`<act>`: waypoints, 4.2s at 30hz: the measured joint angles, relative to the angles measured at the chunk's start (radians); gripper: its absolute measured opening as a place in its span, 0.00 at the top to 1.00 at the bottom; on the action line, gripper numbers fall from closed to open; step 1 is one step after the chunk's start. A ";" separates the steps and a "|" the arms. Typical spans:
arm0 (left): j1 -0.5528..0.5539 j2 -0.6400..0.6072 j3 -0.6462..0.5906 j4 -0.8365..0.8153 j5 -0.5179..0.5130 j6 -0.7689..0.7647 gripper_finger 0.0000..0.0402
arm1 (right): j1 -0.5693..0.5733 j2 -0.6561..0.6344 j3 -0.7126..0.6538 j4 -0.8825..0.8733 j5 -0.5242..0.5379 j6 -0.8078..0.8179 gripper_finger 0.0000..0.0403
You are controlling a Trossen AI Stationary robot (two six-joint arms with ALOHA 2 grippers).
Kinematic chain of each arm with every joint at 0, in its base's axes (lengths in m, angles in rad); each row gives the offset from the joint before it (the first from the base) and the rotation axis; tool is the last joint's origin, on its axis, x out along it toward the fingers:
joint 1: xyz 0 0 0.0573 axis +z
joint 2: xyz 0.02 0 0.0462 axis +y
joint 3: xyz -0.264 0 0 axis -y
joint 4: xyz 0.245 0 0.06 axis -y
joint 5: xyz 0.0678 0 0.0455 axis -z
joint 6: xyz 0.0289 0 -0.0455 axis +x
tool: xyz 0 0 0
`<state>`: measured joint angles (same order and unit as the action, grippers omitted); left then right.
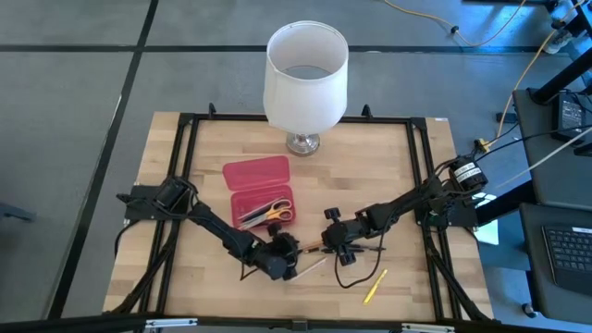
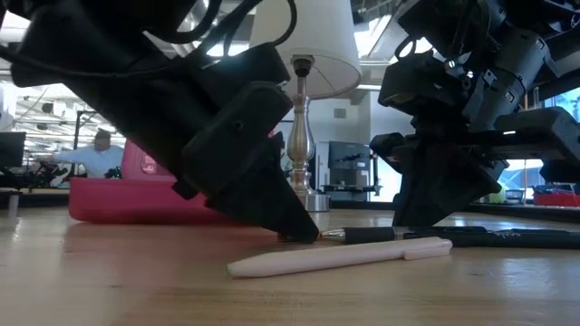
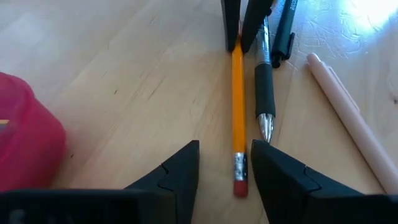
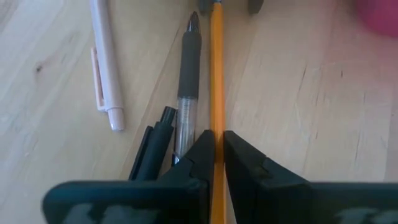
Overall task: Pick & place school supplies into a supply box
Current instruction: Put the yellow pencil into the red supply box
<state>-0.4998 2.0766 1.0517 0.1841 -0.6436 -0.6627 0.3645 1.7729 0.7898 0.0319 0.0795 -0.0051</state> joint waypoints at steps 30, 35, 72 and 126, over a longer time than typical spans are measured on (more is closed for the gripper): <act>0.006 0.003 0.000 -0.040 0.035 0.029 0.97 | 0.001 -0.010 0.000 -0.006 0.034 0.005 0.73; 0.005 0.003 -0.002 -0.028 0.029 0.029 0.97 | 0.001 -0.082 -0.001 -0.019 0.045 0.047 0.67; 0.004 -0.150 -0.003 -0.062 0.025 0.125 0.98 | 0.001 -0.427 0.000 -0.364 0.137 0.140 0.66; -0.134 -0.439 -0.226 -0.939 -0.065 -0.686 0.89 | 0.032 -0.655 -0.248 -0.042 0.259 0.262 0.66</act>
<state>-0.6334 1.6379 0.8261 -0.7547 -0.7086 -1.3487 0.3969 1.1183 0.5419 -0.0098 0.3386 0.2569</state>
